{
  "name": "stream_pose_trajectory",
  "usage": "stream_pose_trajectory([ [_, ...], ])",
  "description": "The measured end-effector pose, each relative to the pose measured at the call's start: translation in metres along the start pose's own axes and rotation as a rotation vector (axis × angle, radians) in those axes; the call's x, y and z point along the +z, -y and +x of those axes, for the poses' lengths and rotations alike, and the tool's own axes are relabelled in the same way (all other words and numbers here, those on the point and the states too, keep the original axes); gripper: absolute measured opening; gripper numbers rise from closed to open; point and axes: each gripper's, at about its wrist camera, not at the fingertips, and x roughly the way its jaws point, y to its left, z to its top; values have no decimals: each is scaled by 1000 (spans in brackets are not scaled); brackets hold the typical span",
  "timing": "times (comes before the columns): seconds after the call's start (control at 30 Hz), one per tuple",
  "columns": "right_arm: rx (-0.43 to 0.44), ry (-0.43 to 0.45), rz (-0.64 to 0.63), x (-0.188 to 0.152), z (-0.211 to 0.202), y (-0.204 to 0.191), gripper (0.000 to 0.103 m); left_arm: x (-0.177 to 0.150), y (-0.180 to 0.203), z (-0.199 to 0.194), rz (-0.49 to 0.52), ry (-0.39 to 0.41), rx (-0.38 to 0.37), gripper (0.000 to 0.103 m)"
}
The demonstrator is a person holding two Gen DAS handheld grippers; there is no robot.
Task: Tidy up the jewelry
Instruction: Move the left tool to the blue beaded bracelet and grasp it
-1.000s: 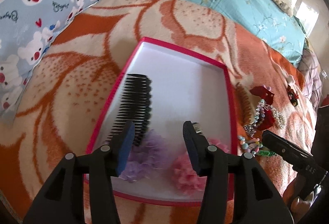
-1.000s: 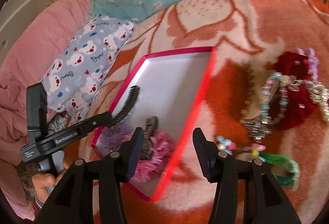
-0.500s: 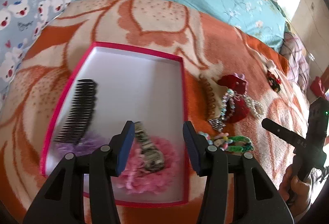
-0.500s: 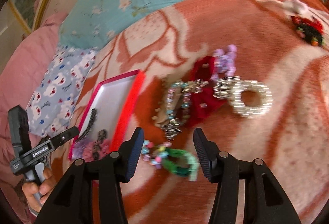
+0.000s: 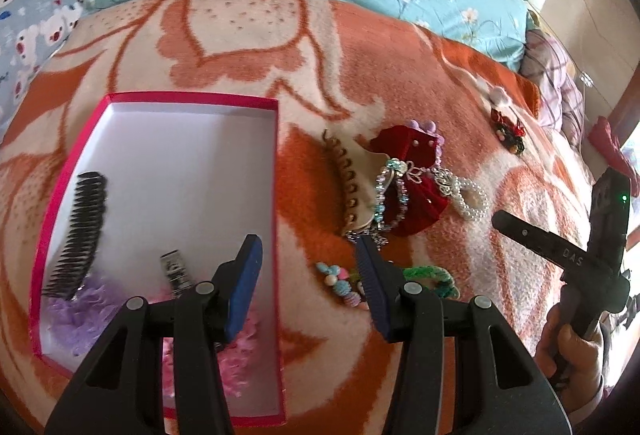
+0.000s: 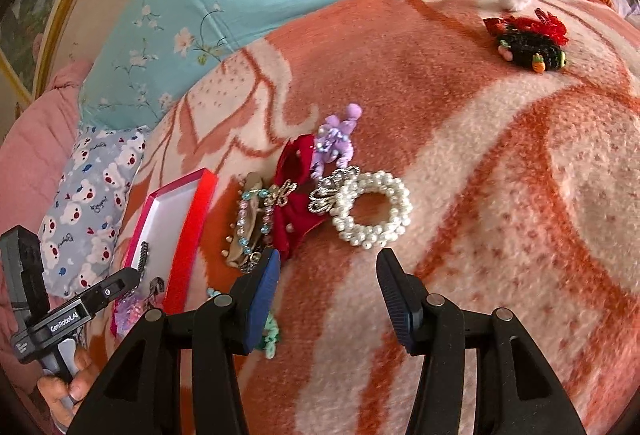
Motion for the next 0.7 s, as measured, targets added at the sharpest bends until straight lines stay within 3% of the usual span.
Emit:
stream_pose_trajectory([
  [0.57,-152,-34,-67,24,37,16,48,31,51,79,95,-73,-58,47],
  [0.7,-180,-30,-84,26,43,15,38,35,59,100,114,-109,-66,30],
])
